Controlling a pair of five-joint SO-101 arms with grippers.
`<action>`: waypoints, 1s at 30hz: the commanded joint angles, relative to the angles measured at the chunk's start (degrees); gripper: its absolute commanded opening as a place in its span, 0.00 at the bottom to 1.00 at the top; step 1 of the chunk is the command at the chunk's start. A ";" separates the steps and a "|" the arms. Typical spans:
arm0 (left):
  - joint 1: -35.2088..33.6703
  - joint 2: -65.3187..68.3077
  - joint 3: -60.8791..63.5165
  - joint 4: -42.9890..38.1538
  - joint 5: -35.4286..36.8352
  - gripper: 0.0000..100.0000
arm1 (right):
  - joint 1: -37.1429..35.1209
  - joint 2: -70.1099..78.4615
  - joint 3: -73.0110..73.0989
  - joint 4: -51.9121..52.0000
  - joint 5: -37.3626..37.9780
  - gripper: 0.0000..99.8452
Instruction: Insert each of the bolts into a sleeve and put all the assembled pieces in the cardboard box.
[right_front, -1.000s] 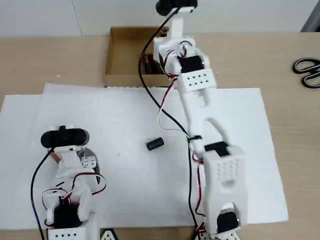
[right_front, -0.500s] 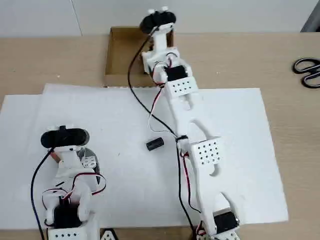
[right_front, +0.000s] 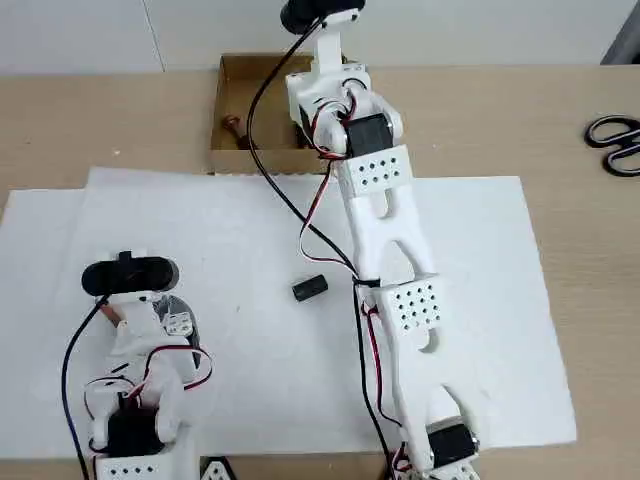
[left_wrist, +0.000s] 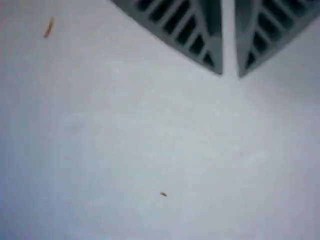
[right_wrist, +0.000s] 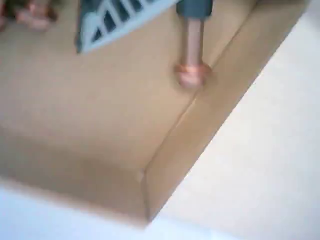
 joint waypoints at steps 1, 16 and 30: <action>0.09 -0.26 0.04 -1.32 -0.35 0.00 | -0.57 -4.88 -3.08 9.71 0.26 0.28; -0.18 -0.26 0.04 -1.32 -0.18 0.00 | -1.80 -10.95 -2.29 31.87 10.73 0.28; -0.18 -0.35 0.04 -1.23 -0.18 0.00 | -5.85 -21.32 23.12 31.60 47.21 0.28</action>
